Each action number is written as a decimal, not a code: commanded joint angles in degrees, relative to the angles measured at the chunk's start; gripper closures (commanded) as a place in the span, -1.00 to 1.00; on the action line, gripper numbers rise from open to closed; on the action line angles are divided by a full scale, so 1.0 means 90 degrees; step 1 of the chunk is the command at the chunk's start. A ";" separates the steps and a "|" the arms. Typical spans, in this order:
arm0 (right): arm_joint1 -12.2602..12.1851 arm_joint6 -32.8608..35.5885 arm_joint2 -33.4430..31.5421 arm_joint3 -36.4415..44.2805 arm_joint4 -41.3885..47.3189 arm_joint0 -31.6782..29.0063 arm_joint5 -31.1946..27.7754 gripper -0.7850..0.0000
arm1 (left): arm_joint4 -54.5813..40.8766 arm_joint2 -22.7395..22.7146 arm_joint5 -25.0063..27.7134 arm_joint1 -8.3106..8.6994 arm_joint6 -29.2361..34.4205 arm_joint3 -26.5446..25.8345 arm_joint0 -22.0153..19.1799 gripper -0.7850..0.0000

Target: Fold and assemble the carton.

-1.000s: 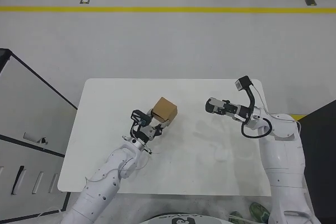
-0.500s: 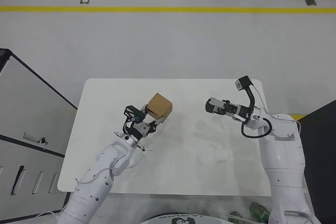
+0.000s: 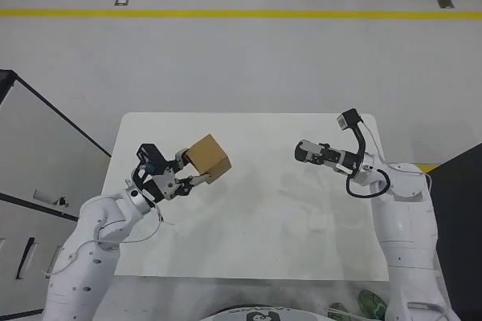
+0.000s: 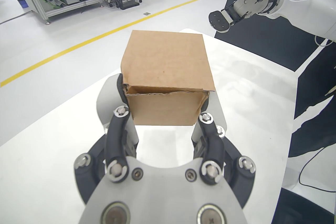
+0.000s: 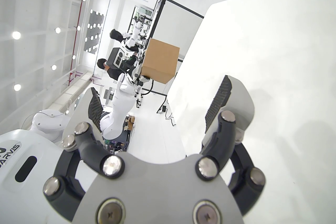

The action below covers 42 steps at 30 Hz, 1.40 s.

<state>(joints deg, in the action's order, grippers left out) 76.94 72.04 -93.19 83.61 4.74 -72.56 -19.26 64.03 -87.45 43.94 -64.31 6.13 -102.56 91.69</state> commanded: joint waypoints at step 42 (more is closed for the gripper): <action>0.0000 0.0000 0.0000 0.0000 0.0000 0.0000 0.0000 -1.00 | 0.0474 -0.2206 0.0978 0.0273 0.0132 -0.2777 0.1307 1.00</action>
<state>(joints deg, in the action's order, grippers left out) 76.94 72.04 -93.19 83.61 4.74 -72.56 -19.26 68.30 -107.30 52.74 -61.85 7.32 -127.56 103.46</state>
